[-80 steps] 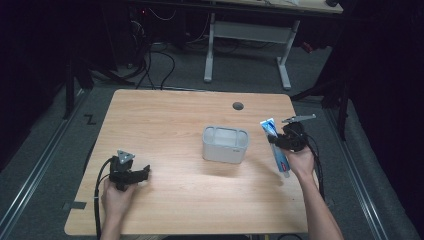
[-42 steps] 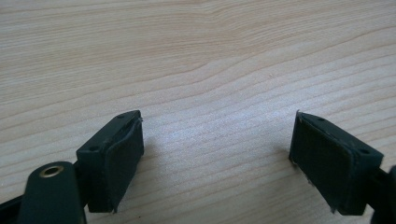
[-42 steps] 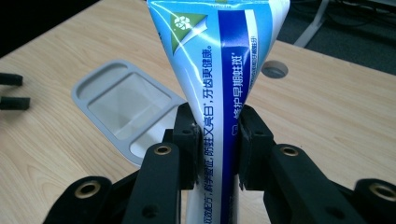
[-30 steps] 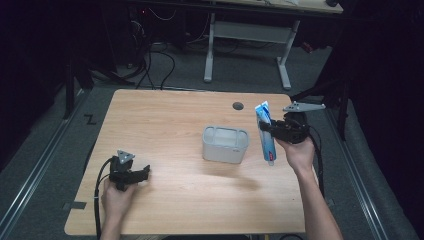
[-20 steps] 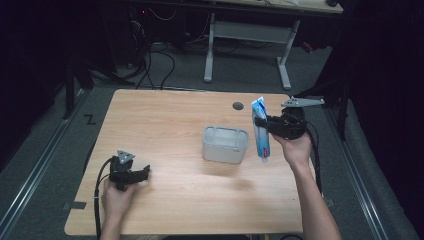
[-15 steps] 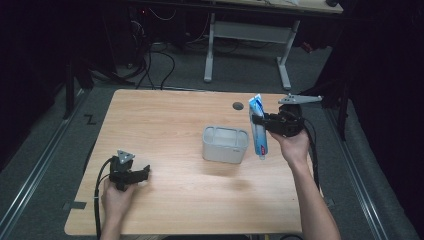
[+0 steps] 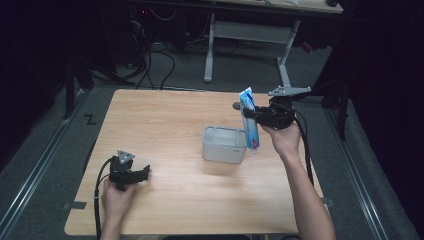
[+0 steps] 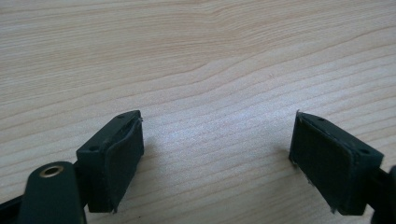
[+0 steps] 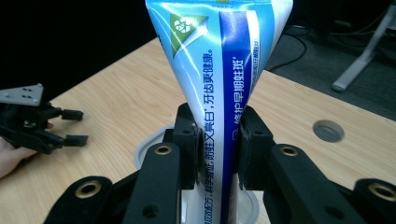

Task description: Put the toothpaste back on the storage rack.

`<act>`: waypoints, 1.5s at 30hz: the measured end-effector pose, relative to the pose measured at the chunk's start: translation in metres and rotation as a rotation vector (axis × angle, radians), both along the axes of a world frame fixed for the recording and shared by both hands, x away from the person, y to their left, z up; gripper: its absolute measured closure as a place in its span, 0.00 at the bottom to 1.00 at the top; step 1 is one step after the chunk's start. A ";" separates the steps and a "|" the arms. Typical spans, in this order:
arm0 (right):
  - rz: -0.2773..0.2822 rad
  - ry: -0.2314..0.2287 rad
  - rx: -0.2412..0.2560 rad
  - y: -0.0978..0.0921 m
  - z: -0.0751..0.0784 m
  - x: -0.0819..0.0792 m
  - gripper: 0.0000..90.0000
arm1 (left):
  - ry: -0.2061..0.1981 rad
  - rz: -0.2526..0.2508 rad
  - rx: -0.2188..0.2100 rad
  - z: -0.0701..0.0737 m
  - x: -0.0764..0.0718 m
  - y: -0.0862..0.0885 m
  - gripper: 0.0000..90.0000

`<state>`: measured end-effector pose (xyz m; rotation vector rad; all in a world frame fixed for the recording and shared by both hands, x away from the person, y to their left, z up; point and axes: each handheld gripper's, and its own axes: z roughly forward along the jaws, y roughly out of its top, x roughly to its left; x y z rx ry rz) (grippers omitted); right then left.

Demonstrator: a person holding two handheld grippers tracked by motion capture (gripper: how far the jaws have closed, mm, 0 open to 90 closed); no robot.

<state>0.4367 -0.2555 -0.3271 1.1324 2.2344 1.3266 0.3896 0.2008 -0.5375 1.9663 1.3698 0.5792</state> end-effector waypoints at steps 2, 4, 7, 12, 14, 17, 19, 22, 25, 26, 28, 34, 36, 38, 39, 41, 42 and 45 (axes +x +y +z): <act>0.005 0.003 0.010 0.001 0.000 0.001 0.81 | 0.000 0.000 0.000 0.000 0.000 0.000 0.20; 0.018 0.002 0.030 0.003 0.000 0.004 0.81 | 0.000 0.000 0.000 0.000 0.000 0.000 0.20; 0.024 0.006 0.025 0.009 0.001 0.006 0.81 | 0.000 0.000 0.000 0.000 0.000 0.000 0.20; 0.036 -0.002 0.024 0.017 0.003 0.009 0.81 | 0.000 0.000 0.000 0.000 0.000 0.000 0.20; 0.038 -0.002 0.021 0.020 0.004 0.010 0.81 | 0.000 0.000 0.000 0.000 0.000 0.000 0.20; 0.043 -0.005 0.021 0.023 0.005 0.012 0.81 | 0.000 0.000 0.000 0.000 0.000 0.000 0.20; 0.045 -0.007 0.026 0.026 0.005 0.015 0.81 | 0.000 0.000 0.000 0.000 0.000 0.000 0.20; 0.051 0.000 0.030 0.030 0.003 0.017 0.81 | 0.000 0.000 0.000 0.000 0.000 0.000 0.20; 0.057 -0.001 0.030 0.033 0.002 0.019 0.81 | 0.000 0.000 0.000 0.000 0.000 0.000 0.20; 0.057 -0.001 0.030 0.033 0.002 0.019 0.81 | 0.000 0.000 0.000 0.000 0.000 0.000 0.20; 0.061 -0.004 0.026 0.036 0.003 0.021 0.81 | 0.000 0.000 0.000 0.000 0.000 0.000 0.20; 0.069 -0.011 0.023 0.047 0.005 0.026 0.81 | 0.000 0.000 0.000 0.000 0.000 0.000 0.20; 0.070 -0.012 0.018 0.050 0.004 0.027 0.81 | 0.000 0.000 0.000 0.000 0.000 0.000 0.20; 0.071 -0.009 0.014 0.052 0.002 0.029 0.81 | -0.001 0.000 0.000 0.000 0.000 0.000 0.20; 0.072 -0.007 0.012 0.053 0.002 0.030 0.81 | -0.001 0.000 0.000 0.000 0.000 0.000 0.20; 0.070 -0.007 0.002 0.056 0.000 0.032 0.81 | -0.002 0.000 0.000 0.000 0.000 0.000 0.20; 0.069 -0.006 -0.003 0.057 0.000 0.033 0.81 | -0.002 0.000 0.000 0.000 0.000 0.000 0.20; 0.068 -0.010 -0.012 0.059 -0.003 0.034 0.80 | 0.000 -0.001 0.000 0.000 0.000 0.000 0.20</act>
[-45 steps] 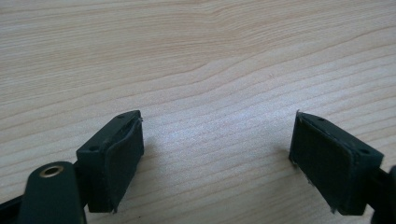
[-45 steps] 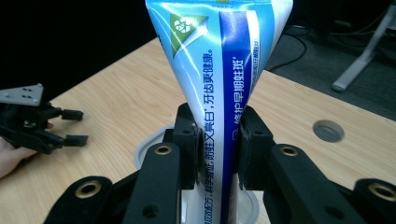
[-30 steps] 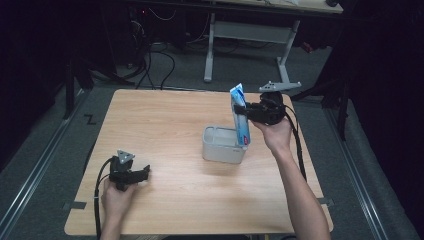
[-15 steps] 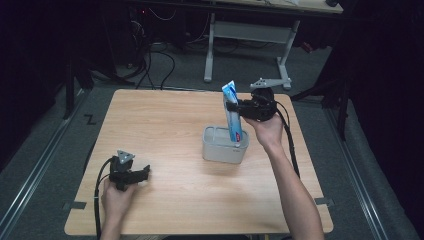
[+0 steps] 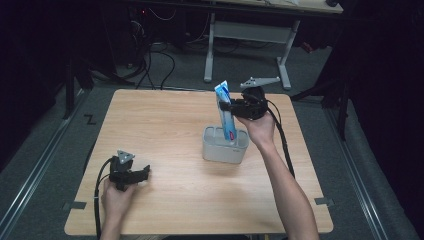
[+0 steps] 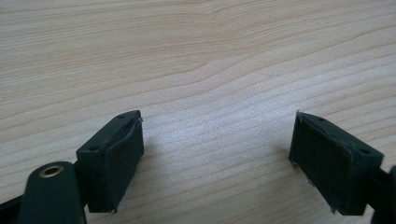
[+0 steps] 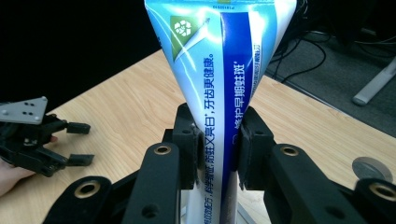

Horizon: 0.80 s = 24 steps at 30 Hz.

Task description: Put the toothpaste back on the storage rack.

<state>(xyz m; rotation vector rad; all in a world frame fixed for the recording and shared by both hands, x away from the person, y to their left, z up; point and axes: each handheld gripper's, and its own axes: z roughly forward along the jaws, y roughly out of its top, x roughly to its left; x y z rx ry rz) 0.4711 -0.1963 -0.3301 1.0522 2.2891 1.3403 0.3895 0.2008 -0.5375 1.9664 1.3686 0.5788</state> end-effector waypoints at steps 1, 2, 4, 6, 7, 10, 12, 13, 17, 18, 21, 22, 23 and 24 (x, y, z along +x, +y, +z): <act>-0.002 0.001 -0.008 0.001 -0.001 0.000 0.80 | -0.001 0.001 0.000 0.000 0.000 0.000 0.20; -0.004 0.001 -0.017 0.002 -0.002 0.000 0.80 | 0.000 0.000 0.000 0.000 0.000 0.000 0.20; -0.005 0.000 -0.027 0.003 -0.003 0.001 0.80 | 0.000 0.000 0.000 0.000 0.000 0.000 0.20; -0.010 0.003 -0.047 0.005 -0.006 0.003 0.80 | 0.000 0.000 0.000 0.000 0.000 0.000 0.20; -0.009 0.004 -0.050 0.005 -0.007 0.004 0.80 | -0.002 0.001 0.000 0.000 0.000 0.000 0.20; -0.009 0.007 -0.051 0.006 -0.009 0.004 0.80 | -0.002 0.001 0.000 0.000 0.000 0.000 0.20; -0.011 0.006 -0.057 0.006 -0.012 0.005 0.80 | -0.001 0.001 0.000 0.000 0.000 0.000 0.20; -0.015 0.008 -0.059 0.006 -0.013 0.005 0.80 | -0.001 0.001 0.000 0.000 0.000 0.000 0.20; -0.024 0.020 -0.063 0.004 -0.019 0.007 0.80 | 0.000 -0.001 0.000 0.000 0.000 0.000 0.20; -0.025 0.025 -0.065 0.004 -0.020 0.007 0.80 | -0.001 0.000 0.000 0.000 0.000 0.000 0.20; -0.022 0.024 -0.077 0.005 -0.022 0.006 0.80 | 0.000 -0.001 0.000 0.000 0.000 0.000 0.20; -0.022 0.024 -0.077 0.005 -0.022 0.006 0.80 | 0.000 -0.001 0.000 0.000 0.000 0.000 0.20; -0.022 0.025 -0.082 0.005 -0.022 0.006 0.80 | 0.000 -0.001 0.000 0.000 0.000 0.000 0.20; -0.023 0.023 -0.090 0.006 -0.023 0.007 0.80 | 0.000 -0.001 0.000 0.000 0.000 0.000 0.20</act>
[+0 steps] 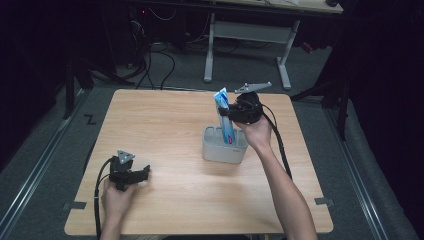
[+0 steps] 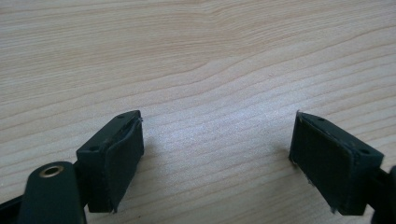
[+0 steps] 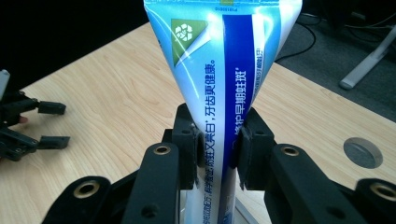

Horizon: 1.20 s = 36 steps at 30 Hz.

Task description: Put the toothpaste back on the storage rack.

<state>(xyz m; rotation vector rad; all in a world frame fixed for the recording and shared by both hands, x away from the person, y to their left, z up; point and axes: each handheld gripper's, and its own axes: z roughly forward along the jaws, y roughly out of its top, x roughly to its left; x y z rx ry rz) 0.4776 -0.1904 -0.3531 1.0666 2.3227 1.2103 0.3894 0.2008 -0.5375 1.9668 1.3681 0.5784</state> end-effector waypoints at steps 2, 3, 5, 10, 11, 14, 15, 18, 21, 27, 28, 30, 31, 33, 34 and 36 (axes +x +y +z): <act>-0.002 -0.001 -0.015 0.001 -0.002 0.000 0.80 | 0.000 0.000 0.000 0.000 0.000 0.000 0.20; -0.003 0.003 -0.016 0.001 -0.003 0.000 0.80 | 0.000 0.000 0.000 0.000 0.000 0.000 0.20; 0.000 0.007 -0.020 0.001 -0.006 0.000 0.80 | 0.000 0.000 0.000 0.000 0.000 0.000 0.20; -0.008 0.017 -0.033 0.000 -0.010 0.000 0.80 | 0.000 0.000 0.000 0.000 0.000 0.000 0.20; -0.007 0.017 -0.034 -0.001 -0.011 0.000 0.80 | -0.001 0.001 0.000 0.000 0.000 0.000 0.20; -0.006 0.017 -0.042 -0.002 -0.013 -0.002 0.80 | 0.000 0.000 0.001 0.000 0.000 0.000 0.20; -0.006 0.017 -0.042 -0.002 -0.013 -0.002 0.80 | 0.000 0.000 0.001 0.000 0.000 0.000 0.20; -0.009 0.019 -0.047 -0.005 -0.015 -0.003 0.80 | 0.000 0.000 0.000 0.000 0.000 0.000 0.20; -0.010 0.023 -0.047 -0.005 -0.017 -0.003 0.80 | -0.001 0.001 0.000 0.000 0.000 0.000 0.20; -0.010 0.031 -0.065 -0.006 -0.024 -0.004 0.80 | -0.001 0.001 0.001 0.000 0.000 0.000 0.20; -0.013 0.034 -0.066 -0.006 -0.025 -0.005 0.80 | -0.001 0.001 0.000 0.000 0.000 0.000 0.20; -0.013 0.040 -0.068 -0.007 -0.027 -0.005 0.80 | -0.001 0.001 0.000 0.000 0.000 0.000 0.20; -0.012 0.043 -0.069 -0.008 -0.027 -0.005 0.80 | 0.000 0.001 0.001 0.000 0.000 0.000 0.20; -0.007 0.038 -0.079 -0.007 -0.028 -0.005 0.80 | -0.001 0.001 0.001 0.000 0.000 0.000 0.20; -0.005 0.037 -0.083 -0.007 -0.028 -0.005 0.80 | -0.001 0.001 0.000 0.000 0.000 0.000 0.20; -0.007 0.043 -0.088 -0.006 -0.029 -0.006 0.79 | -0.001 0.001 0.001 0.000 0.000 0.000 0.20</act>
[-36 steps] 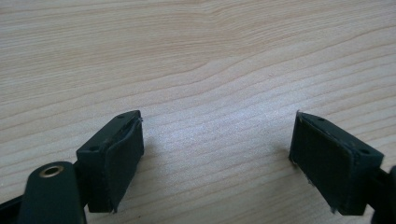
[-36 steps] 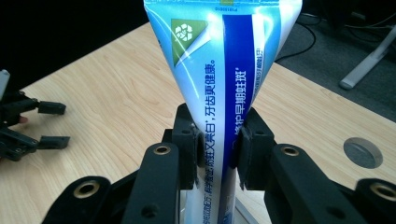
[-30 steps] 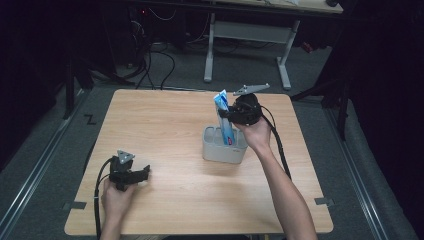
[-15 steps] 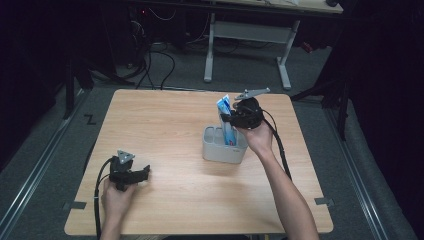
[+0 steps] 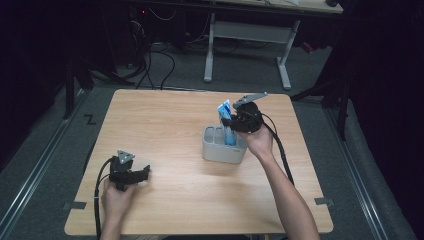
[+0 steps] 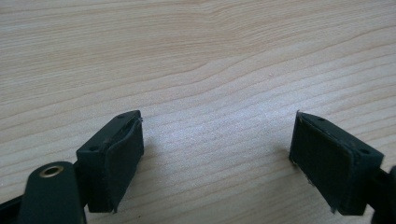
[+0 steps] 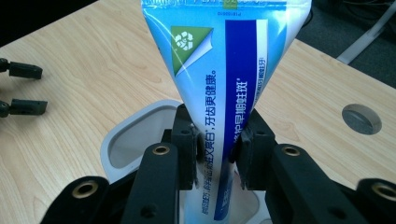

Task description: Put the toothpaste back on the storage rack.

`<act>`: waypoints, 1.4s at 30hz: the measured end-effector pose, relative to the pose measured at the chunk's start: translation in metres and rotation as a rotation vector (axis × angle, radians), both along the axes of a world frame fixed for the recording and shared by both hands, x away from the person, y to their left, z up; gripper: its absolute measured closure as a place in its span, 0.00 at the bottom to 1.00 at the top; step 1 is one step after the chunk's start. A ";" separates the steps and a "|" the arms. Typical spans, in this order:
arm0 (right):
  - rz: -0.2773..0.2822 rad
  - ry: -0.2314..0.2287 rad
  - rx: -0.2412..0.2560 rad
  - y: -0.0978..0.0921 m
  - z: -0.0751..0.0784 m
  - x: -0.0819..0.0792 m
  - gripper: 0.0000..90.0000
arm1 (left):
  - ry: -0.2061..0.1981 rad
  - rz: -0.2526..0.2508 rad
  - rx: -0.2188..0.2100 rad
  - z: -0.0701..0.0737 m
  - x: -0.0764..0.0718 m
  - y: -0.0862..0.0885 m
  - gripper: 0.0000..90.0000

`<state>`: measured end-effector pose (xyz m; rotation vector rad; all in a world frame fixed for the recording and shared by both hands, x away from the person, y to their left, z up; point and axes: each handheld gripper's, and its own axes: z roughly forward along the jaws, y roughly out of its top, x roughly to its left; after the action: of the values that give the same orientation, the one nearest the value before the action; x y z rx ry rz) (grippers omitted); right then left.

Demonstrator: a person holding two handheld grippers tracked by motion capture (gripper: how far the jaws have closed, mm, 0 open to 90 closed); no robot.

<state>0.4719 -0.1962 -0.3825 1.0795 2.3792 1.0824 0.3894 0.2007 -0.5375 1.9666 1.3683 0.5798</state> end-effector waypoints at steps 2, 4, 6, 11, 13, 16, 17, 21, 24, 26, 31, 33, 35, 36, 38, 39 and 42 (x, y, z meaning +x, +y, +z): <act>0.003 0.002 -0.001 0.000 -0.001 0.000 0.79 | 0.001 -0.001 0.000 0.000 0.000 0.000 0.20; 0.003 0.010 -0.010 0.001 -0.004 0.000 0.79 | 0.001 -0.001 0.000 0.000 0.000 0.000 0.20; 0.004 0.014 -0.010 0.001 -0.007 -0.001 0.79 | 0.000 0.000 0.000 0.000 0.000 0.000 0.20; 0.004 0.027 -0.017 0.002 -0.012 -0.001 0.79 | 0.000 0.000 0.000 0.000 0.000 0.000 0.20; 0.009 0.028 -0.019 0.002 -0.015 -0.001 0.79 | 0.001 0.000 0.000 0.000 0.000 0.000 0.20; 0.012 0.036 -0.023 0.004 -0.018 -0.001 0.78 | 0.000 0.000 0.001 0.000 0.000 0.000 0.20; 0.015 0.038 -0.025 0.006 -0.021 -0.001 0.78 | 0.001 0.000 0.000 0.000 0.000 0.000 0.20; 0.013 0.036 -0.032 0.008 -0.021 -0.002 0.78 | 0.001 0.000 0.000 0.000 0.000 0.000 0.20; 0.017 0.034 -0.033 0.007 -0.021 -0.002 0.78 | 0.001 0.000 0.000 0.000 0.000 0.000 0.20; 0.018 0.020 -0.047 0.006 -0.020 -0.003 0.76 | 0.001 0.000 0.000 0.000 0.000 0.000 0.20; 0.024 0.009 -0.027 0.002 -0.017 -0.006 0.67 | 0.001 0.000 0.001 0.000 0.000 0.000 0.20; 0.025 0.008 -0.021 0.002 -0.016 -0.006 0.65 | 0.001 0.000 0.000 0.000 0.000 0.000 0.20; 0.025 -0.014 0.001 -0.001 -0.015 -0.010 0.61 | 0.000 0.000 0.001 0.000 0.000 0.000 0.20; 0.025 -0.014 0.001 -0.001 -0.015 -0.010 0.61 | 0.000 0.000 0.001 0.000 0.000 0.000 0.20; 0.024 -0.027 0.018 -0.003 -0.016 -0.012 0.60 | 0.001 0.000 0.001 0.000 0.000 0.000 0.20; 0.019 -0.031 0.023 -0.005 -0.016 -0.013 0.59 | 0.000 0.000 0.000 0.000 0.000 0.000 0.20; 0.007 -0.046 0.038 -0.010 -0.015 -0.015 0.58 | 0.001 0.000 0.001 0.000 0.000 0.000 0.20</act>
<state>0.4566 -0.2060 -0.3979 1.0485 2.3376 1.1462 0.3894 0.2007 -0.5375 1.9675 1.3683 0.5795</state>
